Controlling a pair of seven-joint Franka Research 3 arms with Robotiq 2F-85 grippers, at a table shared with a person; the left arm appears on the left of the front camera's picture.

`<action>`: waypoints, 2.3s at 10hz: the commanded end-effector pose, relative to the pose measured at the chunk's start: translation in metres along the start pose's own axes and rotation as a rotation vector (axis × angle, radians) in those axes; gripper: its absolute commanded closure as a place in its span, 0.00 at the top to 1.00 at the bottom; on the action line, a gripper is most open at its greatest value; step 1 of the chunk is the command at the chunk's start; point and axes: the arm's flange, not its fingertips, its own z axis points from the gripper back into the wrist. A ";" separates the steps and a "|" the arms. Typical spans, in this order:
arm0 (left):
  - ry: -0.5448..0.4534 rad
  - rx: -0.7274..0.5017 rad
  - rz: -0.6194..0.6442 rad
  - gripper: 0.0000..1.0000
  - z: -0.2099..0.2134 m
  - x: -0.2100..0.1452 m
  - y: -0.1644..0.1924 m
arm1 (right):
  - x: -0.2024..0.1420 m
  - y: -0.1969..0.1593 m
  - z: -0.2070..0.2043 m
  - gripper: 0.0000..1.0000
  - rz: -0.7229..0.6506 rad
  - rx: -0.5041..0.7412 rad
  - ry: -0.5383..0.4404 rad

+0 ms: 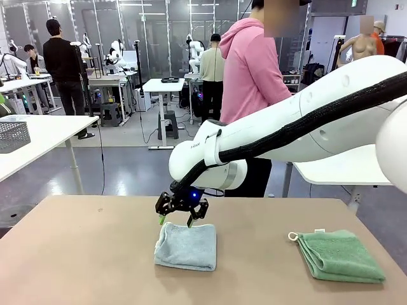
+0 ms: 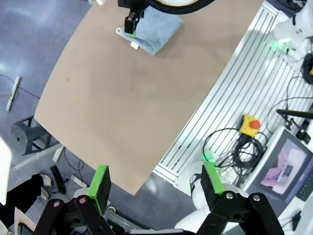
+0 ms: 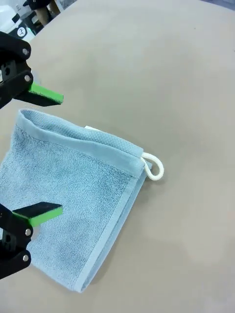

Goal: Fold the towels and place them in the basket.
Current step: When a person lays out a Towel with hook on the table, fold it in half twice, then stack the folded Towel with hook on the right side of the table.

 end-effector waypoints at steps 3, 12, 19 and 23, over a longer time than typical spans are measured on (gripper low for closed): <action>-0.003 0.007 0.009 0.93 0.002 -0.001 -0.001 | 0.000 0.004 0.000 1.00 -0.001 -0.005 0.002; -0.003 0.007 0.009 0.93 0.002 -0.001 -0.001 | 0.000 0.004 0.000 1.00 -0.001 -0.005 0.002; -0.003 0.007 0.009 0.93 0.002 -0.001 -0.001 | -0.118 -0.076 0.090 1.00 -0.038 0.129 -0.219; -0.003 0.007 0.009 0.93 0.002 -0.001 -0.001 | -0.145 -0.138 0.067 1.00 -0.166 0.302 -0.347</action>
